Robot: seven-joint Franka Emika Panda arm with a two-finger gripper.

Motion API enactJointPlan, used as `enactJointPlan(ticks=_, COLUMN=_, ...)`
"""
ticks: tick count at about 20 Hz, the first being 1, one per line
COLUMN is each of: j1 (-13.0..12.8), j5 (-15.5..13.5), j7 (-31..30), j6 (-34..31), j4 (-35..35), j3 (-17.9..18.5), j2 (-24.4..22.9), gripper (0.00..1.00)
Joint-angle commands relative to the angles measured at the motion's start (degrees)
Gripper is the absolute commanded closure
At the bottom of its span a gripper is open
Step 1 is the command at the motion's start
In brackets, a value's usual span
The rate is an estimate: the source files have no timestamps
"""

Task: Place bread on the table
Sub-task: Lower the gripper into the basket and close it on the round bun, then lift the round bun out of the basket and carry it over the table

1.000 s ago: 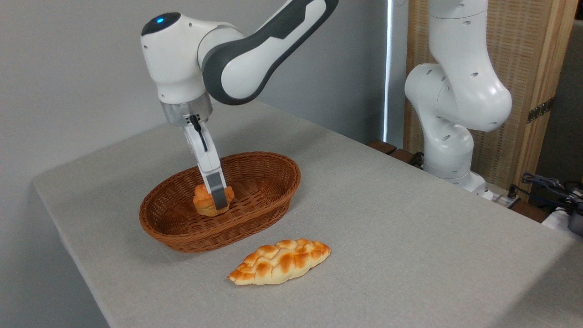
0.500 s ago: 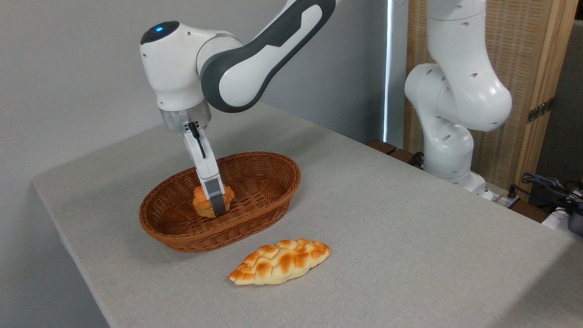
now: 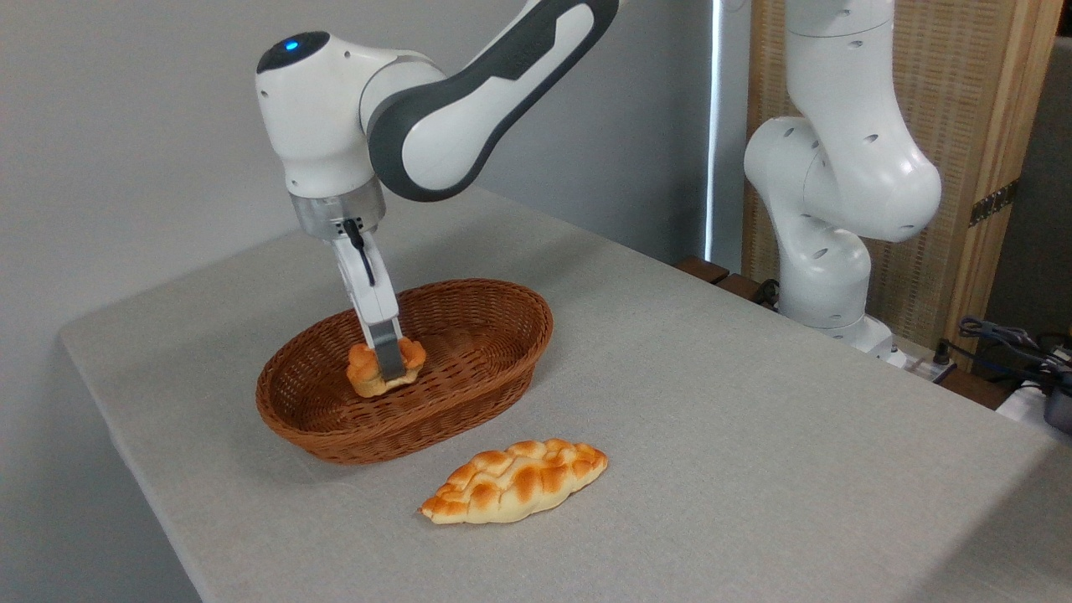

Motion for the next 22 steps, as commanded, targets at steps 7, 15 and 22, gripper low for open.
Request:
enactJointPlan(ticks=7, j1=0.0, j5=-0.1, j7=-0.3, j6=-8.0, j4=2.7, j3=10.8, j2=-9.4, gripper=0.61)
enactJointPlan(ticks=15, j1=0.1, j5=5.4, j7=-0.8, j6=-20.0, j4=3.7, j3=22.9, j2=-12.5, gripper=0.00)
enactJointPlan(ticks=22, j1=0.1, j5=6.0, j7=-1.8, j6=-23.5, j4=3.8, j3=23.4, j2=-12.8, gripper=0.00)
